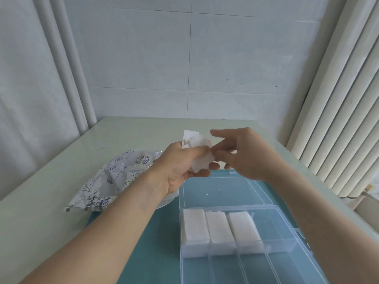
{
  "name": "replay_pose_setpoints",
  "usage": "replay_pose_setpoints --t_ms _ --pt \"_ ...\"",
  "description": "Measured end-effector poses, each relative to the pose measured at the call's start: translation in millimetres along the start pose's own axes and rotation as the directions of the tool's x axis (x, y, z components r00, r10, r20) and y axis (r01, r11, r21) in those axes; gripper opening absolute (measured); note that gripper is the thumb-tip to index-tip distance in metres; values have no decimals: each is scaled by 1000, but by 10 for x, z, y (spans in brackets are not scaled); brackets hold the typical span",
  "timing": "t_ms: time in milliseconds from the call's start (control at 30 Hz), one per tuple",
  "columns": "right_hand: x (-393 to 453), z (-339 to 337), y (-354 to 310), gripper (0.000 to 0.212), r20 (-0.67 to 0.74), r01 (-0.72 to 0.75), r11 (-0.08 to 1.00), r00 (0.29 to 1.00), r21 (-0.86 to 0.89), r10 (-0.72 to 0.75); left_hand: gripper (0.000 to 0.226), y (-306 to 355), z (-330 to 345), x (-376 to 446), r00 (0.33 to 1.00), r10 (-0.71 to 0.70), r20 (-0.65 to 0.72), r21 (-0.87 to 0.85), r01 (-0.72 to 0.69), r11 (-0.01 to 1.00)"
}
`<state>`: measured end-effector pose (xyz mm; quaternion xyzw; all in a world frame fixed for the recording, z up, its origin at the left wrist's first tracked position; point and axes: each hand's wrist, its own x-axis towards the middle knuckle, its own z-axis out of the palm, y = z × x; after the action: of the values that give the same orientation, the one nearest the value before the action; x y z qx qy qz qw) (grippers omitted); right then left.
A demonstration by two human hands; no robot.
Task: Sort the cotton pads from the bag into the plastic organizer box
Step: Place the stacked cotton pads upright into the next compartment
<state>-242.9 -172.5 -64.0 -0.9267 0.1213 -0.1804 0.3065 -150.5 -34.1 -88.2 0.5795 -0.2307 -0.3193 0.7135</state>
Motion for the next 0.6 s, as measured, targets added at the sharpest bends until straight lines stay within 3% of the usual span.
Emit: replay_pose_setpoints --t_ms 100,233,367,467,600 --pt "-35 11 -43 97 89 224 949 974 -222 -209 17 -1 -19 25 995 -94 -17 -30 93 995" --pt "-50 63 -50 129 258 311 925 932 -217 -253 21 19 -18 -4 939 -248 240 -100 278 955" --pt "-33 89 -23 110 163 300 940 948 -165 -274 30 25 46 -22 911 -159 380 -273 274 922" --pt "-22 71 2 91 107 293 954 953 -71 -284 39 37 46 -57 897 -135 421 -193 234 953" --pt "-35 44 -18 101 110 260 962 962 -84 -250 17 25 49 -25 919 -86 386 -296 211 932"
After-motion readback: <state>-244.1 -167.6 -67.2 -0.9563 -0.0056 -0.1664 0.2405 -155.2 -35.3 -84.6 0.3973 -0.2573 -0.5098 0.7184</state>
